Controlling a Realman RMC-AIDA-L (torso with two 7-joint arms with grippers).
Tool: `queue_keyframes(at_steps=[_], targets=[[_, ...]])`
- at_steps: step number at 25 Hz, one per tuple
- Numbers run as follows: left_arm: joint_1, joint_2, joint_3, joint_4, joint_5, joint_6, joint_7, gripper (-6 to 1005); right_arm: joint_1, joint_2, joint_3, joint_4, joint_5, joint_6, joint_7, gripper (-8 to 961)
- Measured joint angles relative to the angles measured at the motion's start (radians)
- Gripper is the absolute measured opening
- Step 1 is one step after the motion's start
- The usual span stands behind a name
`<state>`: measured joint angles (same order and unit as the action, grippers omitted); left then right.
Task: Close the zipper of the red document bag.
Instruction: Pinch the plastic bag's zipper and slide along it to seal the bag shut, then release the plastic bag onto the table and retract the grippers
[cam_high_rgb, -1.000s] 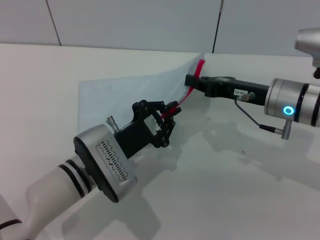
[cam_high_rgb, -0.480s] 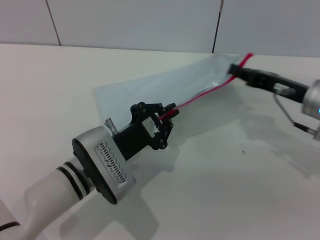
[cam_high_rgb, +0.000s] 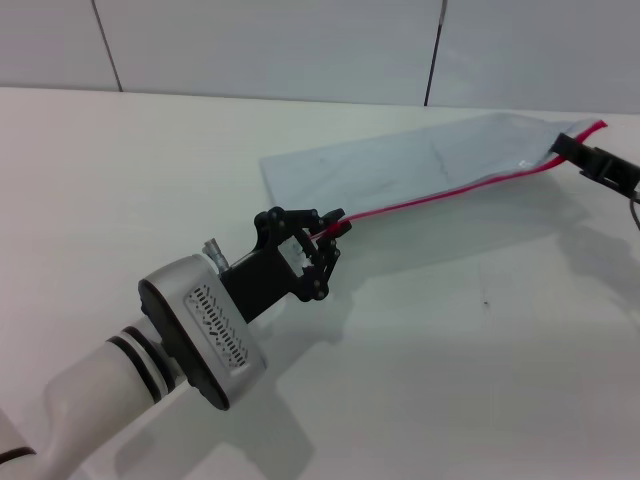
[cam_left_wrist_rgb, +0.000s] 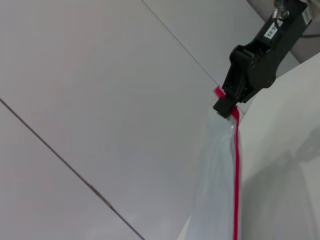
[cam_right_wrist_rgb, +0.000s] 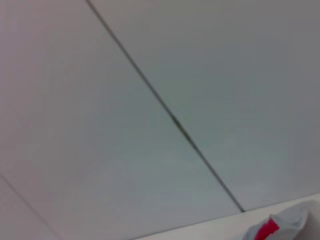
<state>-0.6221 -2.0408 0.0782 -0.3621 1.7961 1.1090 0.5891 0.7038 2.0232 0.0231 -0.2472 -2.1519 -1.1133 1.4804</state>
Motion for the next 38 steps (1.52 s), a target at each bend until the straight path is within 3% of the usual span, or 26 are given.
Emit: queue_keyframes(at_steps=[19, 25, 30, 35, 38], targets=[[0.006, 0.002, 0.013, 0.005, 0.006, 0.0, -0.013, 93, -0.015, 0.0, 0.044, -0.003, 0.0, 0.064, 0.002, 12], [0.016, 0.002, 0.011, 0.007, 0.002, 0.0, -0.015, 97, -0.013, 0.0, 0.044, -0.003, 0.0, 0.085, 0.004, 81], [0.036, 0.003, 0.0, 0.012, -0.005, 0.004, -0.015, 313, -0.015, 0.0, 0.045, -0.003, 0.004, 0.086, -0.001, 139], [0.044, 0.005, -0.004, 0.02, -0.078, 0.032, -0.017, 391, -0.015, 0.0, 0.046, -0.002, 0.013, 0.073, -0.039, 366], [0.046, 0.006, -0.004, 0.022, -0.15, 0.07, -0.052, 407, -0.014, 0.002, 0.046, -0.001, 0.017, 0.047, -0.065, 425]])
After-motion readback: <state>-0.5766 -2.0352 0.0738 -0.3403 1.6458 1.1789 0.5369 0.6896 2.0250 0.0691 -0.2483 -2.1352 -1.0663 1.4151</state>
